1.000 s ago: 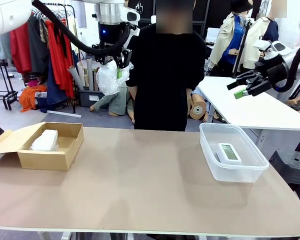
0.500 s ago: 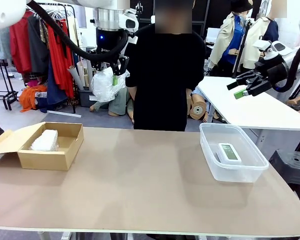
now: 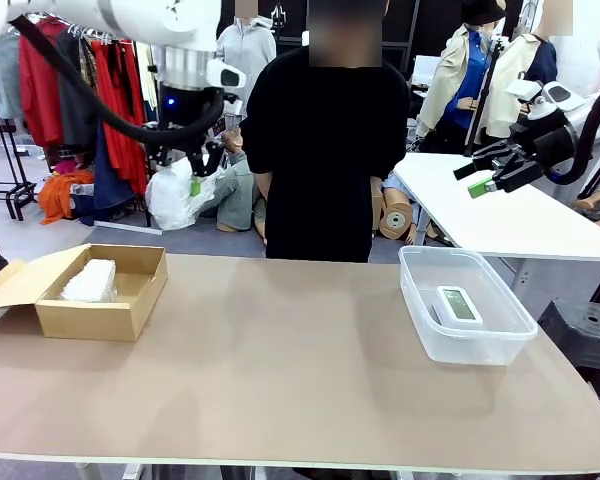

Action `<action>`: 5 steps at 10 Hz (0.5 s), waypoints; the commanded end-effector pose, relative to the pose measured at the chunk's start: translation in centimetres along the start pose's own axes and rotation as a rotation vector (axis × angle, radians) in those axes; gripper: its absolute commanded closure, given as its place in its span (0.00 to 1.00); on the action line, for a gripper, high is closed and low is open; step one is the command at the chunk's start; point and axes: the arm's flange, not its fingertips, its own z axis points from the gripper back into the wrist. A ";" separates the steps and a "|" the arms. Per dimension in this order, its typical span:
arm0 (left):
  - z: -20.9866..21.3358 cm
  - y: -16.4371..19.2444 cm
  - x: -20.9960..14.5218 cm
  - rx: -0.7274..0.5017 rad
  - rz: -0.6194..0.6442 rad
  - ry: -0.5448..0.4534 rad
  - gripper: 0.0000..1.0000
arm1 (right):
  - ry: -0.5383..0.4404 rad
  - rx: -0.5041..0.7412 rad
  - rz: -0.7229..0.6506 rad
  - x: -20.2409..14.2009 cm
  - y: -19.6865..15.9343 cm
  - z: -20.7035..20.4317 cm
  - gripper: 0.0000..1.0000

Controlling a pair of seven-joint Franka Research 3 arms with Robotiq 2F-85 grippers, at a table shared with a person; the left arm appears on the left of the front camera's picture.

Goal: Separate and place wrapped and unwrapped clocks.
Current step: If the picked Digital clock is wrapped, place it in the Package Box ; if not, place it in the Organizing box.

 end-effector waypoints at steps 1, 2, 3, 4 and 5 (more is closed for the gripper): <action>-2.0 2.4 -1.5 0.070 0.133 -0.019 1.00 | -0.003 -0.002 0.003 0.2 0.0 0.1 0.00; -3.0 3.6 -1.5 0.087 0.190 -0.028 1.00 | -0.003 -0.002 0.003 0.2 0.0 0.1 0.00; -3.9 4.7 -1.4 0.073 0.261 -0.050 1.00 | -0.003 -0.002 0.003 0.2 0.0 0.1 0.00; -4.5 6.0 -1.5 0.082 0.301 -0.050 1.00 | -0.003 -0.002 0.003 0.2 0.0 0.1 0.00; -5.1 6.7 -1.7 0.098 0.339 -0.051 1.00 | -0.003 -0.002 0.003 0.2 0.0 0.1 0.00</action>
